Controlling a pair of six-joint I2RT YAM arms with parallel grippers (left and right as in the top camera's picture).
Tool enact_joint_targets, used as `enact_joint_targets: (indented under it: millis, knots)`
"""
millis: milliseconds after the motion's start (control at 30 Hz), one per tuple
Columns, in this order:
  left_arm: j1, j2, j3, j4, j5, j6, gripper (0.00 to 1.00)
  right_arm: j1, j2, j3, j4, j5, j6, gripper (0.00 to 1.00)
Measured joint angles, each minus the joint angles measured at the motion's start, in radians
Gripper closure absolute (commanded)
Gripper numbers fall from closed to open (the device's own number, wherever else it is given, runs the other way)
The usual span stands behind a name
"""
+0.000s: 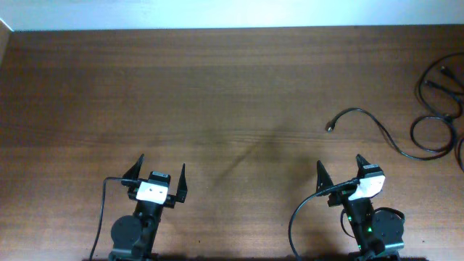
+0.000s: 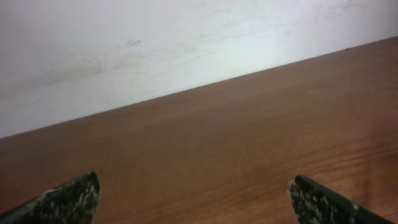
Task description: Untangle cables
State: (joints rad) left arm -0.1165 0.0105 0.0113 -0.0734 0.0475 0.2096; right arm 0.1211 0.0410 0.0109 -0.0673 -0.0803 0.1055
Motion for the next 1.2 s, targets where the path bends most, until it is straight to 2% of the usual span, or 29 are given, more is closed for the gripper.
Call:
enact_joint_targets:
  millis: [267, 1200]
  knots:
    - [0.0, 0.0, 0.0, 0.0, 0.0, 0.0, 0.01, 0.0, -0.026, 0.0, 0.002, -0.023, -0.113, 0.01]
    - [0.0, 0.0, 0.0, 0.0, 0.0, 0.0, 0.01, 0.0, -0.026, 0.0, 0.002, -0.023, -0.117, 0.01]
